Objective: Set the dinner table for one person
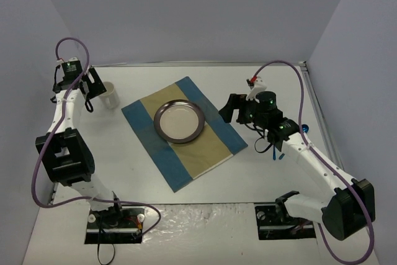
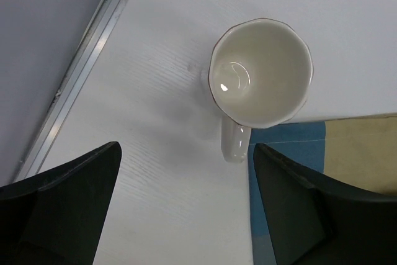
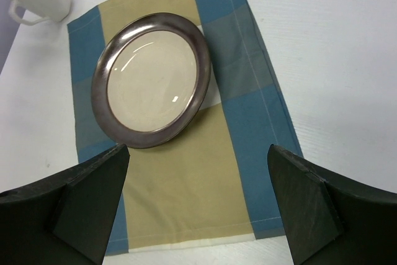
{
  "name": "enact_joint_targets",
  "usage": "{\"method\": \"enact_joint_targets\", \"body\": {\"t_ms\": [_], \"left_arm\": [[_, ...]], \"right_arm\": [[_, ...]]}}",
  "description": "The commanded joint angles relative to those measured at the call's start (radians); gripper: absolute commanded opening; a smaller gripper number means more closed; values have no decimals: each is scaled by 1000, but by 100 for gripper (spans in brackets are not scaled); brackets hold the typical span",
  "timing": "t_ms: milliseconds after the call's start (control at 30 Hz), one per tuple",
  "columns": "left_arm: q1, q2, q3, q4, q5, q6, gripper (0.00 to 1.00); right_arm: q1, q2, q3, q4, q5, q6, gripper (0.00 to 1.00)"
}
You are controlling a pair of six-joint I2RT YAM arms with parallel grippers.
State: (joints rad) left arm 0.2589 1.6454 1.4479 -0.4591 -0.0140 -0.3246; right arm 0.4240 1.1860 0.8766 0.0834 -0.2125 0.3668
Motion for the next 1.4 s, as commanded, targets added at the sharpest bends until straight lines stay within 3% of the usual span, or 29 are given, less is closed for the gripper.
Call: {"method": "enact_joint_targets", "body": {"t_ms": [0,267,633,700,833,933,1033,1233,1367], "left_arm": [[53,68,129,78,103,28,82],[63,203,221,103,182,38,69],[63,315,290,82,183,62,54],[60,320,290,92,184,61,42],[54,332,292,106,192,55,30],[48,335,298,103,192,55,11],[44,310,293,104,191,61,0],[-9,169,272,68,142,64,0],[-100,68,286,-45,55,63,0]], "right_arm": [[19,-72,-29,34,-42,-25,91],[21,-104,-92,27,-56,-49,91],[21,-101,-106,24,-47,-46,91],[21,-100,-108,24,-48,-45,91],[21,-103,-111,24,-47,-42,91],[21,-107,-112,20,-42,-41,90],[21,-109,-105,17,-37,-45,90],[36,-93,-50,-3,-15,-53,90],[66,-64,22,-34,11,-59,90]]}}
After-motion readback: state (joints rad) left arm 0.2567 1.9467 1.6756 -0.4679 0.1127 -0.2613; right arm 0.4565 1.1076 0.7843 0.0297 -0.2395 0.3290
